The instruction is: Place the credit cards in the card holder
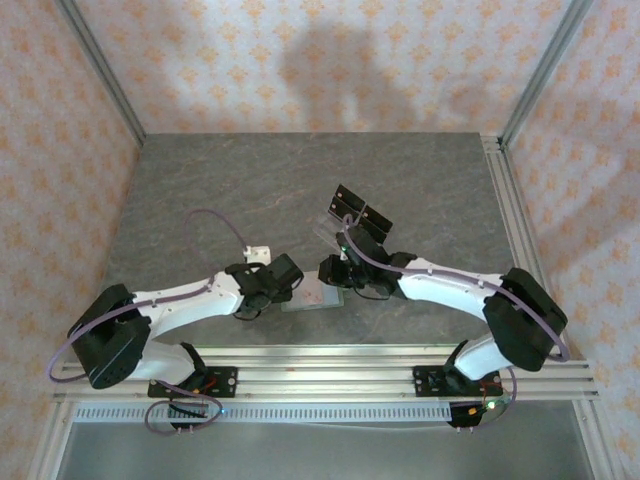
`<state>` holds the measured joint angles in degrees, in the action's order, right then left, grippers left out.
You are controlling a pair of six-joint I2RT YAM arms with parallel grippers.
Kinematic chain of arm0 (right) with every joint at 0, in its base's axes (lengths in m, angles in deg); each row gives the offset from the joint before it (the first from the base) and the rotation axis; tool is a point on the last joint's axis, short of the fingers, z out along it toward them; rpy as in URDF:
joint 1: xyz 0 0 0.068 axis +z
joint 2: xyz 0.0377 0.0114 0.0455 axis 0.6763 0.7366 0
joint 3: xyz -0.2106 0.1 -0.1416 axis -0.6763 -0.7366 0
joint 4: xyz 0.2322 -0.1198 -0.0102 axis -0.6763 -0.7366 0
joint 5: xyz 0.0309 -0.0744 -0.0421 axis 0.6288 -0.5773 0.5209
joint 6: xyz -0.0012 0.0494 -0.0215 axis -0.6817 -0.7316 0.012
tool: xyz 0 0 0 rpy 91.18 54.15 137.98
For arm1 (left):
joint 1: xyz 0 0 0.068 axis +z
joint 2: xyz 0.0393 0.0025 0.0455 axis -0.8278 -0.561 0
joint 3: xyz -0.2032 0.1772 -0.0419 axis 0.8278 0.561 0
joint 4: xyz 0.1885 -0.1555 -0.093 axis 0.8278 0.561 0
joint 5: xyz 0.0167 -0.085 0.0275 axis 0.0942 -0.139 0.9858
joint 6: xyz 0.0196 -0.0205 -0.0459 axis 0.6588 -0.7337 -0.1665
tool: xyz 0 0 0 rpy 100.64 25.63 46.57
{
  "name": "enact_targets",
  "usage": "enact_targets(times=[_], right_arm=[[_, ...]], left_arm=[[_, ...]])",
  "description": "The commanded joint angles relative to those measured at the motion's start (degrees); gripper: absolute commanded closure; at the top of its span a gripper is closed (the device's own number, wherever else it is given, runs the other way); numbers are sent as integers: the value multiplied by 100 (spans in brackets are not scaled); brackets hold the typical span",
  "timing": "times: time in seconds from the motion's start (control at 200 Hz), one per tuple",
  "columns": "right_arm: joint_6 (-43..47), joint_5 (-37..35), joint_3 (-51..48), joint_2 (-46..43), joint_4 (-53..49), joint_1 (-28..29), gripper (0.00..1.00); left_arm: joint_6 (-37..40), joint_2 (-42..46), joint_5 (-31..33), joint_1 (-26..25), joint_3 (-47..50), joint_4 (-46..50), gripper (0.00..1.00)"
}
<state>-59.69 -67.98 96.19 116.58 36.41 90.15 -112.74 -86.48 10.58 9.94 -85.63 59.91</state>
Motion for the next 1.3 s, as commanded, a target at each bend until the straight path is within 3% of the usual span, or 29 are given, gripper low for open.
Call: enact_targets(times=[0.0,0.155,1.296], right_arm=[[724,-337,425,282,-1332,42,92],[893,-222,698,661,-1450,40,100],[977,181,1009,1663,-1113,40,100]], left_arm=[[31,142,156,115,178,300,0],[54,124,112,179,345,257,0],[-5,-402,-110,177,606,-295,0]])
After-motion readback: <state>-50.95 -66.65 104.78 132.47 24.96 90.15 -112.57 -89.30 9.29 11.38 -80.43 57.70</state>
